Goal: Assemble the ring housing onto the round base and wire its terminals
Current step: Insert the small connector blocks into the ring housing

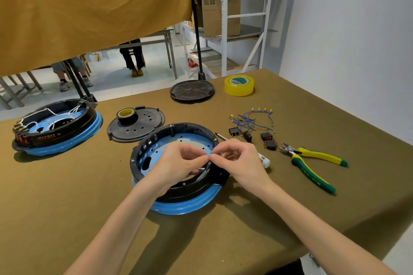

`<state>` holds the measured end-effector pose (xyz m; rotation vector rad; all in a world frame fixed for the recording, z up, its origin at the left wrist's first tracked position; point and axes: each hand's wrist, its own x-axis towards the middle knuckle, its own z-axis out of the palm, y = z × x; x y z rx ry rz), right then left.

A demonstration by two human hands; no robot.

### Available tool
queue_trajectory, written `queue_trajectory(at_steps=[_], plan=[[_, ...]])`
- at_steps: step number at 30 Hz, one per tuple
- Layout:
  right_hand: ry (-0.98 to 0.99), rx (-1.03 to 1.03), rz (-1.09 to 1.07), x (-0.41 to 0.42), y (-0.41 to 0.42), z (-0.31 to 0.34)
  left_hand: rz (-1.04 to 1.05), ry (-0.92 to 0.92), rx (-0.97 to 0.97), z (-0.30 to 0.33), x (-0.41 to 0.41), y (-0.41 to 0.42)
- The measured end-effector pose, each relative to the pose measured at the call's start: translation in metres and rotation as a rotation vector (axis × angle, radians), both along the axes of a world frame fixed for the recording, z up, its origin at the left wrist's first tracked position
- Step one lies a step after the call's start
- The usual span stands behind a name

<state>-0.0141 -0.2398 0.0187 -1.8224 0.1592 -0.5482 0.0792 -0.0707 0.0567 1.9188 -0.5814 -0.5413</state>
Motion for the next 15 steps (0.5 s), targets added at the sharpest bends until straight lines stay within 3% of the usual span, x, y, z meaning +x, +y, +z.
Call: queue_trajectory(at_steps=[8, 13, 15], plan=[[0.124, 0.112, -0.093, 0.004, -0.001, -0.009, -0.022, 0.096, 0.174, 0.002, 0.012, -0.003], [0.272, 0.357, -0.028, 0.01, -0.002, -0.009, -0.03, 0.089, 0.179, -0.003, 0.015, 0.001], [0.266, 0.297, -0.035, 0.013, -0.002, -0.009, -0.046, 0.065, 0.159, -0.007, 0.013, 0.002]])
